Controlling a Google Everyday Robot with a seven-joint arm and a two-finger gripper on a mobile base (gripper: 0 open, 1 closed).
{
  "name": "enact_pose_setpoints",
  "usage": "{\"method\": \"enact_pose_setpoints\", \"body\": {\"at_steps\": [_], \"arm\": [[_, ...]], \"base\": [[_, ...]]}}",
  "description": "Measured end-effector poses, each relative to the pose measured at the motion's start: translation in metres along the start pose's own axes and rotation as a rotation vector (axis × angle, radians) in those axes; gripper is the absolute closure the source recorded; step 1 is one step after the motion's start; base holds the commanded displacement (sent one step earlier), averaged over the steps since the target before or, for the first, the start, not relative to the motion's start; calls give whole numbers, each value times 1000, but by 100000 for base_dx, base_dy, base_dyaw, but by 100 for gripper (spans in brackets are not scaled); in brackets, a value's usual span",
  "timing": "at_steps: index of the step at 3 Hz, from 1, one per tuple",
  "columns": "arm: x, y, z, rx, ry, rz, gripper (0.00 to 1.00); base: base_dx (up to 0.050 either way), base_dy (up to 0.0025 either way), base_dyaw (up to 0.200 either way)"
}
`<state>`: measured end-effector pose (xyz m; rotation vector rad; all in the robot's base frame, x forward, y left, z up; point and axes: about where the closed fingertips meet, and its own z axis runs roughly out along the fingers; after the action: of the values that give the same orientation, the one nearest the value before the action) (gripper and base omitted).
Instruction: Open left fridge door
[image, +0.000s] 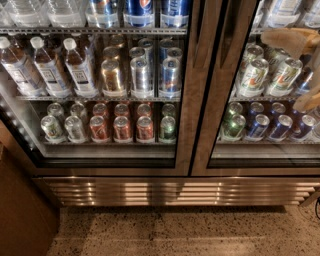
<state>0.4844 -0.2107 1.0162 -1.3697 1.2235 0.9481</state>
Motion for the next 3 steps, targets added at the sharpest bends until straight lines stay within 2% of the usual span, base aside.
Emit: {"method": "enact_pose_setpoints", "body": {"at_steps": [1,2,3], "arm": [[-4,-4,3,6,-28,1,0],[-4,-4,3,6,-28,1,0],[-5,-4,3,6,-28,1,0]], "base": [[0,0,0],[-4998,-4,23],[0,0,0]]}}
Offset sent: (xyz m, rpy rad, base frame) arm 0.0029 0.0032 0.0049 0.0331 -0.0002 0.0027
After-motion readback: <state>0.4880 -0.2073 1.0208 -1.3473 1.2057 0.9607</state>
